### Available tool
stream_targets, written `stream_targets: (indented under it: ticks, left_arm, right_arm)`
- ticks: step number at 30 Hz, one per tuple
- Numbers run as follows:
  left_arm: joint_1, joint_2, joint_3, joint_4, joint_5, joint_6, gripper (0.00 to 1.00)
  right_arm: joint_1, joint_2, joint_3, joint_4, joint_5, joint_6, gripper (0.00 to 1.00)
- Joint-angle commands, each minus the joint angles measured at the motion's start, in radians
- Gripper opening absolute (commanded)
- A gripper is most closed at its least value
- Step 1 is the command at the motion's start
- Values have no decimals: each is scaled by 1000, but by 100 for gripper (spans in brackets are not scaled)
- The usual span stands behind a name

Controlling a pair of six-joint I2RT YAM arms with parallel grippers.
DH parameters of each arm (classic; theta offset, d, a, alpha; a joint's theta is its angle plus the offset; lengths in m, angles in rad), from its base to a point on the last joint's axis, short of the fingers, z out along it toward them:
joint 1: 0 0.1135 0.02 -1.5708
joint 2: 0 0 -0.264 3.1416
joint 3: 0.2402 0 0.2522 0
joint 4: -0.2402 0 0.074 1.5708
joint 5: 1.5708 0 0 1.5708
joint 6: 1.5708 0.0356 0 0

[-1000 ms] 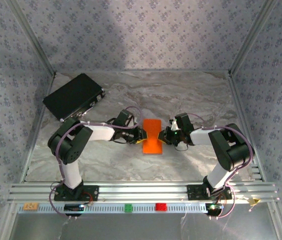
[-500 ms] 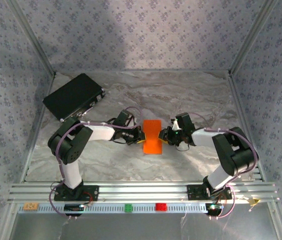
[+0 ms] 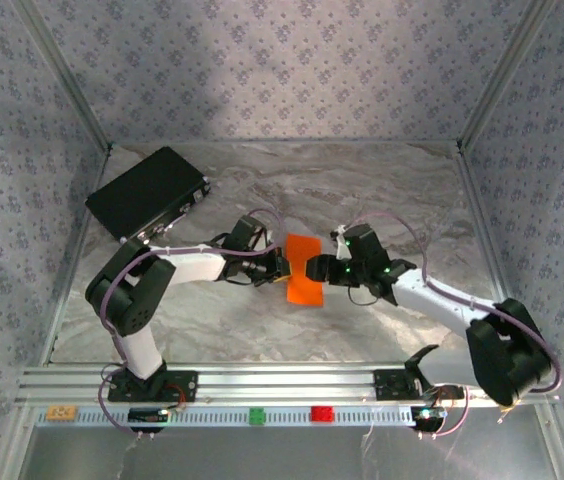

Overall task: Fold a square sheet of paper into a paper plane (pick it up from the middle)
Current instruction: Third fold the triangle at the center of the table.

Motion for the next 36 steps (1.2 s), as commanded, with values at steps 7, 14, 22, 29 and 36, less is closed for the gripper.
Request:
stream_targets:
  ticks: [7,14,22,29,36]
  left_arm:
    - [-5,-32,-9,-16,-6,-10,2]
    - [-5,-30,-6,-16,-5,-14,2]
    - [-4,-33,-6,-14,-1,-15,2]
    - [-4,-41,-12,-13,-10,-22,2]
    - [-4,-44,-17,-10,-11,-25,2]
  right_arm:
    - [244,-103,-146,191,330,-437,59]
    - [371,-85,-198,268,434,-637,59]
    - [505,45,-177,333,618,-715,59]
    - [564,171,-150,414,706,-741,60]
    - [617,295,-113,466,873,-767,57]
